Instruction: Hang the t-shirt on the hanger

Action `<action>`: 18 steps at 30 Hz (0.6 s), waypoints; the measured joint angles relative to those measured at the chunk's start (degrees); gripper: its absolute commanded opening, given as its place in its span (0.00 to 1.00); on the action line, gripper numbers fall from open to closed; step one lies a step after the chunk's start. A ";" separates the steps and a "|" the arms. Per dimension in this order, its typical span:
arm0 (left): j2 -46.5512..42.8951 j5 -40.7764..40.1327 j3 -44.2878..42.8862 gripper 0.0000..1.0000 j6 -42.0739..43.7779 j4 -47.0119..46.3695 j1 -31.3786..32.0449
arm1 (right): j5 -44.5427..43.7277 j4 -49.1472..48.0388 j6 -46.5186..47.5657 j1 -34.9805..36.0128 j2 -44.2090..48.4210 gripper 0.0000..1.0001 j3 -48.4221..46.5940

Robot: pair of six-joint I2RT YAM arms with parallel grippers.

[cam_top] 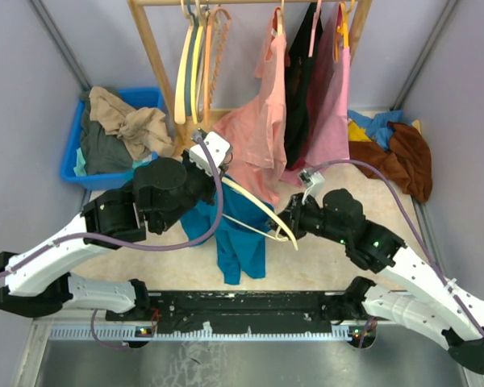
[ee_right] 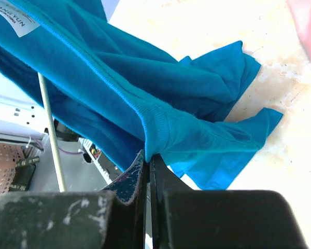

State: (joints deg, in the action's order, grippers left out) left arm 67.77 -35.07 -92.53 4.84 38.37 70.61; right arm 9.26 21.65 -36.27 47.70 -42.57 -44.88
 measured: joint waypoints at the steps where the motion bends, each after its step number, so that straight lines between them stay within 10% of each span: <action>1: -0.07 -0.26 0.31 0.00 0.22 -0.57 0.00 | -0.09 0.37 -0.22 0.00 0.52 0.00 0.00; 18: -3.39 -6.29 3.93 0.00 7.08 -8.50 0.00 | -0.48 5.01 -1.53 0.00 6.86 0.00 1.92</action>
State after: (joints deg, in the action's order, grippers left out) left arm 64.38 -41.36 -88.60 11.92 29.87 70.61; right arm 8.78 26.65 -37.80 47.70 -35.70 -42.96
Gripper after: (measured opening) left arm 0.033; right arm 0.007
